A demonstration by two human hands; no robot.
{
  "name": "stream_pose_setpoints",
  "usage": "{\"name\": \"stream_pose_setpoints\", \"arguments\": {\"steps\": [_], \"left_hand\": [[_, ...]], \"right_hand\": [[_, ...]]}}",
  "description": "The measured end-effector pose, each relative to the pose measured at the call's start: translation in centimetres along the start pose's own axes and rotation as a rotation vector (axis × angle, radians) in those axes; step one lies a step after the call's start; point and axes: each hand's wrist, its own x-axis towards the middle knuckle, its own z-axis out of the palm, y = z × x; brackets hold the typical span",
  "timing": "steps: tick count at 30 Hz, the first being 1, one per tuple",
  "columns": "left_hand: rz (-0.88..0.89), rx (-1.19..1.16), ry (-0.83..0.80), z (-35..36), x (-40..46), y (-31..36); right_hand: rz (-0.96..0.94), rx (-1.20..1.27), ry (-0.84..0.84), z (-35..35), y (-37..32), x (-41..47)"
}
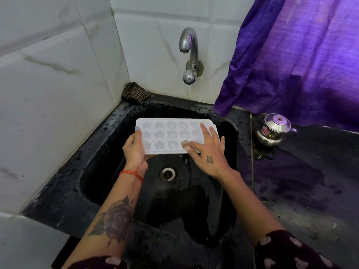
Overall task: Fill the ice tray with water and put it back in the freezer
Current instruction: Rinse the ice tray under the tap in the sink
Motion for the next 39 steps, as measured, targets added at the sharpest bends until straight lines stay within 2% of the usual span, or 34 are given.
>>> {"name": "stream_pose_setpoints", "arguments": {"steps": [5, 11, 24, 33, 39], "left_hand": [[-0.001, 0.013, 0.000, 0.1, 0.0, -0.1], [0.009, 0.023, 0.004, 0.2, 0.1, 0.0], [0.017, 0.013, 0.003, 0.2, 0.1, -0.1], [-0.005, -0.009, -0.001, 0.2, 0.0, -0.2], [-0.008, -0.004, -0.012, 0.2, 0.0, -0.4]], "right_hand": [[-0.007, -0.040, 0.036, -0.2, 0.0, 0.0], [-0.011, -0.040, -0.024, -0.5, -0.3, 0.2], [-0.003, -0.005, -0.025, -0.5, -0.3, 0.1], [-0.056, 0.044, 0.085, -0.7, -1.0, 0.0], [-0.104, -0.070, 0.066, -0.3, -2.4, 0.4]]}}
